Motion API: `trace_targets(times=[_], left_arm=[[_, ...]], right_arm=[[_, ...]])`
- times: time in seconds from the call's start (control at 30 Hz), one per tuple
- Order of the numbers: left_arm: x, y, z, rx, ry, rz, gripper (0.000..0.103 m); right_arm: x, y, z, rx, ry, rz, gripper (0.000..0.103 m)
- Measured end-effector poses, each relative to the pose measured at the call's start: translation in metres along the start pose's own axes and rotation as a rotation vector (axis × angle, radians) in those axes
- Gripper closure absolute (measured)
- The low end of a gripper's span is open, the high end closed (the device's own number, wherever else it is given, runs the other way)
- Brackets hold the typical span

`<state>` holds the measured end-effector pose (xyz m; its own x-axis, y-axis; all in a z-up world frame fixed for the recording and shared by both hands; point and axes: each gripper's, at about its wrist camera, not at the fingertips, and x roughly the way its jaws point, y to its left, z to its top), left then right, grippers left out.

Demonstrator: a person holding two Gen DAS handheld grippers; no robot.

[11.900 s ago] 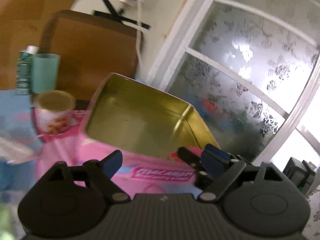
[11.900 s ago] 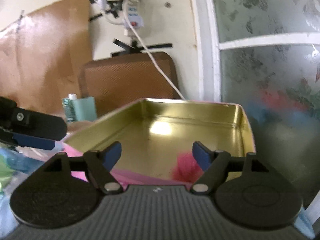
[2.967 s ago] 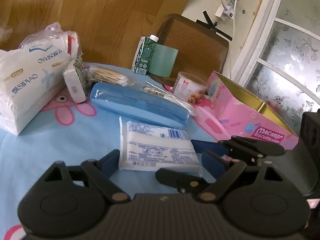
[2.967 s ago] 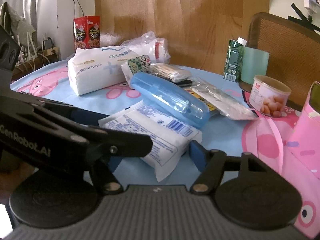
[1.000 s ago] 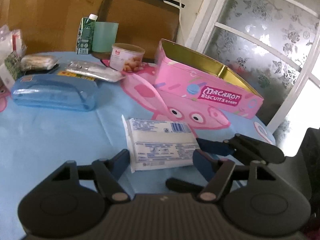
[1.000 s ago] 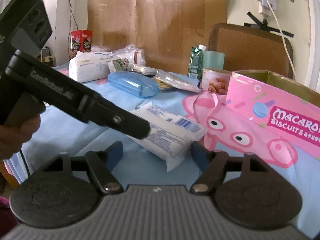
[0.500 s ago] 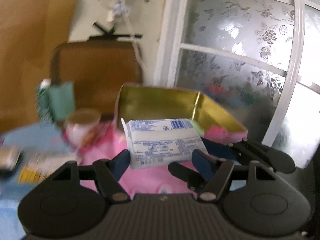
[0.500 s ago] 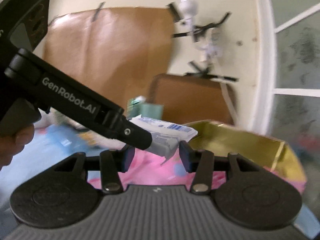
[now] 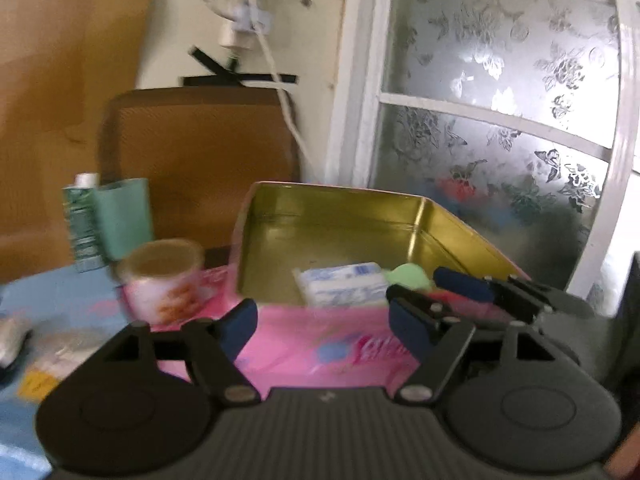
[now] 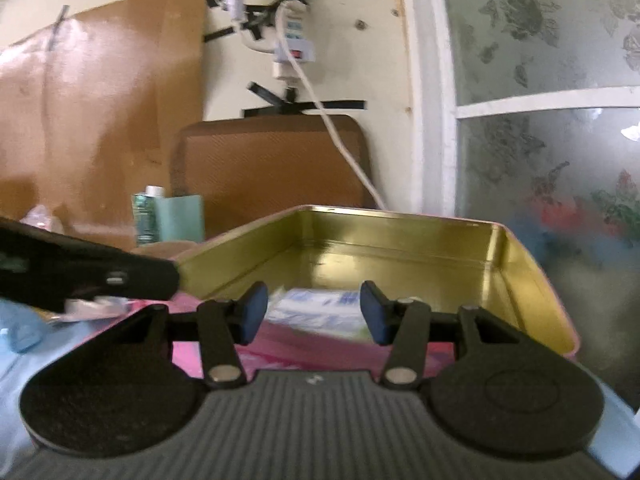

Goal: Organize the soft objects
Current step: 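Carry the white pad pack into the tin box and release it, then move the right gripper to the clear blue plastic case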

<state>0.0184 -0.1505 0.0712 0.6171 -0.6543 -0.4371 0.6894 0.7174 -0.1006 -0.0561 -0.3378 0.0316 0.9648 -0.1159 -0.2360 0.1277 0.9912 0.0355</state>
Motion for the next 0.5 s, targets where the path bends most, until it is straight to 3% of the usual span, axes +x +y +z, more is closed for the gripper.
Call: trace_targets(times=[0.13, 0.4, 0.5], left_arm=[[-0.050, 0.040, -0.036, -0.067, -0.005, 0.058, 0.028], [-0.125, 0.143, -0.096, -0.312, 0.020, 0.364, 0.025], [-0.137, 0.170, -0.103, -0.395, 0.006, 0.493, 0.019]], right_arm=[[-0.002, 0.034, 0.003, -0.010, -0.002, 0.123, 0.049], [0.010, 0.140, -0.001, -0.181, 0.132, 0.490, 0.048], [0.021, 0.173, 0.002, -0.235, 0.132, 0.541, 0.030]])
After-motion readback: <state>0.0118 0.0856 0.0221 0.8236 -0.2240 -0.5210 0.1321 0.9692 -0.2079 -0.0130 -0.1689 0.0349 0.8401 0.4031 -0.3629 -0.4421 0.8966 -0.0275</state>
